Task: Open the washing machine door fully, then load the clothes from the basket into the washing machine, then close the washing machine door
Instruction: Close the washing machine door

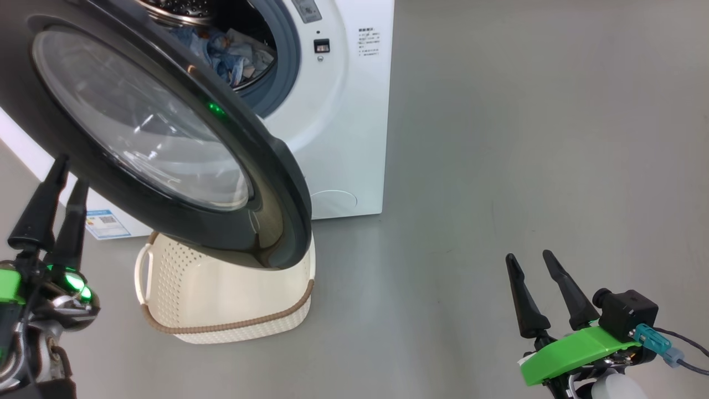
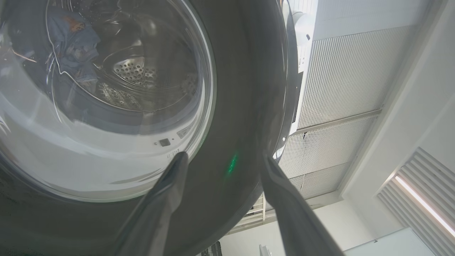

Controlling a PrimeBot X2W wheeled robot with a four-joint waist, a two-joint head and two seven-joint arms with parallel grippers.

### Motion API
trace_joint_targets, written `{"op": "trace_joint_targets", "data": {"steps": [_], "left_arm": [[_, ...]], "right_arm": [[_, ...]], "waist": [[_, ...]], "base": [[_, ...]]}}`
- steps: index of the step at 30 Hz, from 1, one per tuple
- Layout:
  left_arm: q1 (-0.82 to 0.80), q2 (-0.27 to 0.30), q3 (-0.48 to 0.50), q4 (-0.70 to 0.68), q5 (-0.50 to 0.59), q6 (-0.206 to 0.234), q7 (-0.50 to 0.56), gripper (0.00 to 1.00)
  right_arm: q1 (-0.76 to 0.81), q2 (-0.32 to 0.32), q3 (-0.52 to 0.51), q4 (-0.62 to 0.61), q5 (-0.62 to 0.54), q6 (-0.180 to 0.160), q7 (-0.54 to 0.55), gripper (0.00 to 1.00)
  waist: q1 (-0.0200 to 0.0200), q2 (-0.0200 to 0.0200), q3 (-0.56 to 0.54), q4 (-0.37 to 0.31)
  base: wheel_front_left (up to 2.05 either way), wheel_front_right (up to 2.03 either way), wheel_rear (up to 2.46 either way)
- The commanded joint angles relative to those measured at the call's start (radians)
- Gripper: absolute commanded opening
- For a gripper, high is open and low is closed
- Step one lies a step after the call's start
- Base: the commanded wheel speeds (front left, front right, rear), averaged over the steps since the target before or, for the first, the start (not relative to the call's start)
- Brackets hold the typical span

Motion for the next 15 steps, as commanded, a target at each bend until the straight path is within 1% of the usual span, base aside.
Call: {"op": "trace_joint_targets", "data": {"steps": [1, 4, 9, 12, 15], "left_arm": [[0.008, 0.029, 0.015, -0.048, 0.024, -0.008, -0.016, 1.0], [0.032, 0.034, -0.019, -0.11, 0.083, -0.008, -0.074, 1.0], [0.081, 0.08, -0.112, -0.184, 0.186, -0.008, -0.2, 1.0], [0.11, 0.137, -0.189, -0.202, 0.254, -0.008, -0.297, 1.0], [0.138, 0.212, -0.282, -0.208, 0.33, -0.008, -0.417, 1.0]], "right_arm": [[-0.004, -0.007, 0.025, -0.02, 0.009, 0.002, -0.012, 1.0], [-0.007, -0.01, 0.026, -0.02, 0.011, 0.002, -0.012, 1.0], [-0.009, -0.013, 0.024, -0.022, 0.009, 0.002, -0.012, 1.0], [-0.009, -0.014, 0.022, -0.022, 0.009, 0.002, -0.012, 1.0], [-0.01, -0.014, 0.02, -0.023, 0.008, 0.002, -0.012, 1.0]], "waist": [[0.0, 0.0, 0.001, 0.002], [0.0, 0.0, 0.006, 0.003], [0.0, 0.0, 0.011, 0.003], [0.0, 0.0, 0.013, 0.004], [0.0, 0.0, 0.013, 0.005]], "base": [[0.0, 0.0, 0.0], [0.0, 0.0, 0.0], [0.0, 0.0, 0.0], [0.0, 0.0, 0.0], [0.0, 0.0, 0.0]]}}
